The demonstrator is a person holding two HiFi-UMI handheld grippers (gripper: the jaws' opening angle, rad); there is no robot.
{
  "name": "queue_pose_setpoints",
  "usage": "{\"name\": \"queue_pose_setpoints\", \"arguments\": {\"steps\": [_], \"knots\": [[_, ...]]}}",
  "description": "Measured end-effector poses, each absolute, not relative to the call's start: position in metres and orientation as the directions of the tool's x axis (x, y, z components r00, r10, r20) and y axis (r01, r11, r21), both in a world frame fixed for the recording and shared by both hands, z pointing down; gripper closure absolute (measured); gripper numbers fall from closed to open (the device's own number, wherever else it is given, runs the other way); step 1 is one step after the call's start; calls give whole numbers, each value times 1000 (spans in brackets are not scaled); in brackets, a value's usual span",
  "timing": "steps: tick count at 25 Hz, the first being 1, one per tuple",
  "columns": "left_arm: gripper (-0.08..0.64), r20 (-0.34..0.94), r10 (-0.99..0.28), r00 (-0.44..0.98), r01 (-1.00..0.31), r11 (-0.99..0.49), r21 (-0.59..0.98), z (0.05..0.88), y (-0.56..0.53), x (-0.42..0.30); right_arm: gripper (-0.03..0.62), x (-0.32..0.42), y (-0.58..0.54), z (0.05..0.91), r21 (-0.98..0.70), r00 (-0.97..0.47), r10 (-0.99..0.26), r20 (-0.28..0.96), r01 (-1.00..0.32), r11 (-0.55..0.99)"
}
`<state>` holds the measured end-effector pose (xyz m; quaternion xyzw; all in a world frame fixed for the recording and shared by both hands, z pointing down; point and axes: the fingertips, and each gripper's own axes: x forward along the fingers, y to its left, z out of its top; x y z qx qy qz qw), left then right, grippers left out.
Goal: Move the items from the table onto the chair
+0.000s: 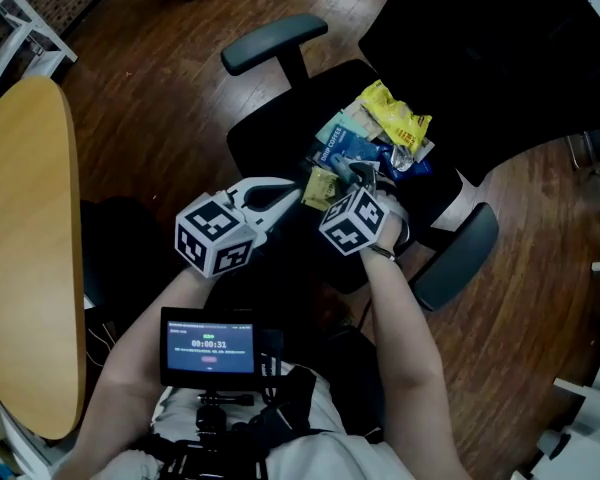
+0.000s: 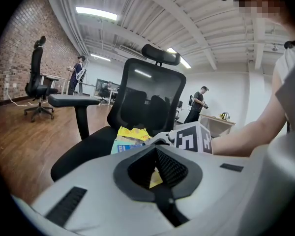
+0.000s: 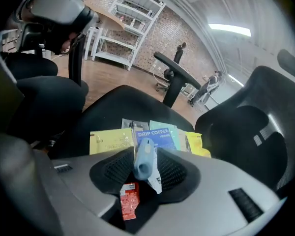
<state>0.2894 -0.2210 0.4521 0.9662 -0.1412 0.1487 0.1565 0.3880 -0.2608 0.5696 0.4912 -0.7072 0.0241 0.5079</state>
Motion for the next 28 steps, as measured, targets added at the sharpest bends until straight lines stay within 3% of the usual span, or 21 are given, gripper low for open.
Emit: {"name": "queue_pose_setpoints", "arguments": {"steps": [2, 6, 11, 12, 14, 16, 17, 23, 28], "knots": [[551, 333, -226, 915, -319, -912, 259, 452, -221, 290, 381, 395, -259, 571, 457, 16, -659, 752, -734, 503], [551, 332, -224, 916, -315, -914, 254, 449, -219, 292, 380, 407, -261, 557, 475, 46, -688, 725, -757, 450], [551, 306, -251, 918, -327, -917, 229, 432, -223, 284, 381, 405, -276, 492, 531, 34, -813, 581, -774, 347], [552, 293, -265, 919, -336, -915, 225, 425, -226, 279, 383, 400, -279, 475, 536, 17, -839, 544, -776, 332], [551, 260, -297, 919, -356, -909, 217, 406, -231, 268, 451, 387, -283, 440, 541, -33, -887, 460, -782, 309], [552, 226, -330, 917, -375, -905, 201, 384, -234, 252, 559, 363, -285, 405, 514, -122, -920, 373, -798, 314], [551, 214, -348, 913, -388, -902, 187, 372, -235, 243, 576, 346, -286, 388, 485, -186, -924, 335, -806, 338], [552, 180, -511, 841, -533, -838, 115, 311, -242, 169, 592, 231, -283, 311, 300, -536, -824, 183, -768, 566], [552, 148, -648, 747, -660, -750, 49, 262, -226, 85, 592, 115, -264, 255, 230, -784, -616, 79, -587, 776]]}}
